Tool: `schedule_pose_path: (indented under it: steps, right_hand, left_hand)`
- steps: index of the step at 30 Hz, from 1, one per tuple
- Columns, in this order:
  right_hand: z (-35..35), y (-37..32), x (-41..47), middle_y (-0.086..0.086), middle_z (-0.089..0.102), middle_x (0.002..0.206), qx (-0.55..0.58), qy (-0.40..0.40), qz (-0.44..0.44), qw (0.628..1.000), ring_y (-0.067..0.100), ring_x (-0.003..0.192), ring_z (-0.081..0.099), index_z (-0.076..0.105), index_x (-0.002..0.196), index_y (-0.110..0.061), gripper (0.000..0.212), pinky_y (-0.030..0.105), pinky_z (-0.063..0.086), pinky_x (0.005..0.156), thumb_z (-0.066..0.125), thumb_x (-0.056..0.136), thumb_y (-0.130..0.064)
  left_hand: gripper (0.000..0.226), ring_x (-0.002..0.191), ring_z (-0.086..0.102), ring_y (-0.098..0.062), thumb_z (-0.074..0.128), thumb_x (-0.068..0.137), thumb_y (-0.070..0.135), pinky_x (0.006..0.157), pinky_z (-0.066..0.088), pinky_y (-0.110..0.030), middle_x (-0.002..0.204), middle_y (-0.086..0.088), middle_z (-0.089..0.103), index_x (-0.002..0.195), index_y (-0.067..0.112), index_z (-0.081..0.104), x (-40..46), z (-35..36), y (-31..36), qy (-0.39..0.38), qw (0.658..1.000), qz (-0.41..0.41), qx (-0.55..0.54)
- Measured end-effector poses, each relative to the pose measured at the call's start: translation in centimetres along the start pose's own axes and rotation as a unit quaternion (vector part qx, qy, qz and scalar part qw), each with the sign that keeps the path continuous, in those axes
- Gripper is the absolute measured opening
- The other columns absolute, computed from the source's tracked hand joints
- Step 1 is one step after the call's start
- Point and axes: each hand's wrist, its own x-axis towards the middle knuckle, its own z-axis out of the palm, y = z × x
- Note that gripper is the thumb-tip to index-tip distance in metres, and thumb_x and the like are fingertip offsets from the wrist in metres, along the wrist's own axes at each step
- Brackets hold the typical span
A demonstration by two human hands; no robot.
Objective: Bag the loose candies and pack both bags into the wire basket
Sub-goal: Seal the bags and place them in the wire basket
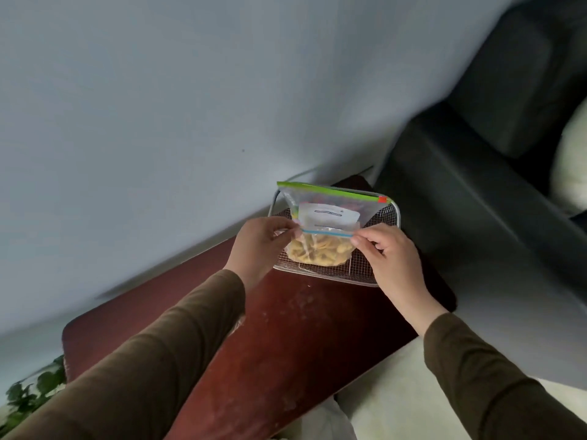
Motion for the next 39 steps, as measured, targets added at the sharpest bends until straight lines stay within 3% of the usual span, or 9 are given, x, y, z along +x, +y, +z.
schedule_pose_path:
  steps: [2,4,6,10,17,22,27,31,39]
  right_hand:
    - [0.0,1.1,0.3,-0.007,0.072,0.093,0.001,-0.008,0.018,1.000,0.018,0.090,0.062,0.080,0.103,-0.021,0.026,0.046,0.054,0.075,0.061,0.095,-0.037]
    - [0.1,2.2,0.5,-0.008,0.072,0.095,-0.002,-0.015,0.030,0.999,0.016,0.092,0.062,0.080,0.104,-0.023,0.024,0.043,0.053,0.077,0.061,0.095,-0.036]
    - [0.3,3.0,0.8,-0.008,0.072,0.095,-0.009,-0.024,0.038,0.999,0.015,0.093,0.061,0.080,0.105,-0.024,0.023,0.040,0.052,0.077,0.061,0.096,-0.035]
    - [0.8,4.3,1.0,-0.009,0.071,0.099,-0.020,-0.064,0.060,0.996,0.015,0.097,0.061,0.079,0.109,-0.027,0.024,0.038,0.052,0.078,0.060,0.098,-0.037]
    - [0.0,5.2,1.3,-0.008,0.072,0.100,0.025,-0.040,0.078,0.996,0.013,0.095,0.064,0.078,0.106,-0.023,0.036,0.041,0.055,0.080,0.052,0.097,-0.046]
    - [-0.9,6.7,1.4,-0.004,0.070,0.096,0.005,0.027,0.098,0.995,0.013,0.085,0.065,0.076,0.103,-0.016,0.024,0.036,0.056,0.072,0.059,0.099,-0.033]
    - [-1.0,8.8,1.5,-0.001,0.066,0.092,-0.001,0.063,0.195,0.979,0.010,0.078,0.061,0.065,0.108,-0.015,0.025,0.021,0.043,0.062,0.068,0.093,-0.033]
    - [-0.5,9.8,1.4,0.002,0.068,0.097,0.005,0.045,0.266,0.963,0.019,0.085,0.066,0.061,0.116,-0.013,0.032,0.029,0.048,0.066,0.068,0.093,-0.034]
    - [0.2,10.6,1.5,0.003,0.074,0.092,0.007,0.014,0.291,0.957,0.020,0.084,0.069,0.073,0.099,-0.010,0.022,0.030,0.047,0.068,0.064,0.097,-0.030]
  left_hand:
    - [0.013,0.054,0.061,0.011,0.072,0.096,0.025,0.066,0.045,-0.026,0.063,0.029,0.068,0.096,0.018,0.082,1.0,1.1,-0.2,-0.012,1.000,0.001,0.013]
    - [0.012,0.064,0.063,0.014,0.072,0.096,0.028,0.069,0.045,-0.023,0.080,0.021,0.075,0.096,0.022,0.083,1.8,2.2,-0.4,-0.018,0.999,0.008,0.039]
    - [0.013,0.080,0.067,0.008,0.072,0.096,0.028,0.077,0.047,-0.023,0.091,0.015,0.078,0.095,0.023,0.083,2.6,2.9,-0.8,-0.025,0.998,0.007,0.059]
    - [0.013,0.092,0.069,-0.006,0.071,0.096,0.026,0.086,0.049,-0.027,0.094,0.015,0.076,0.097,0.020,0.083,3.4,4.0,-1.6,-0.038,0.997,-0.012,0.073]
    - [0.007,0.084,0.064,0.018,0.070,0.098,0.037,0.076,0.047,-0.013,0.092,0.025,0.072,0.099,0.034,0.075,3.3,3.6,-2.9,0.002,0.999,-0.048,0.024]
    - [0.007,0.093,0.074,-0.007,0.069,0.097,0.039,0.088,0.057,-0.031,0.095,0.012,0.079,0.094,0.037,0.075,3.4,2.0,-4.7,0.060,0.995,-0.081,-0.008]
    - [0.020,0.096,0.073,-0.019,0.074,0.095,0.025,0.090,0.057,-0.035,0.100,0.000,0.077,0.109,0.011,0.075,4.8,1.1,-6.5,0.098,0.988,-0.116,0.010]
    - [0.021,0.096,0.071,-0.022,0.073,0.094,0.023,0.090,0.056,-0.036,0.099,-0.002,0.075,0.111,0.010,0.075,5.8,1.3,-7.5,0.095,0.984,-0.147,0.043]
    - [0.014,0.080,0.067,-0.020,0.074,0.093,0.022,0.083,0.055,-0.035,0.081,0.000,0.071,0.097,0.008,0.078,6.4,1.9,-8.1,0.103,0.979,-0.168,0.047]
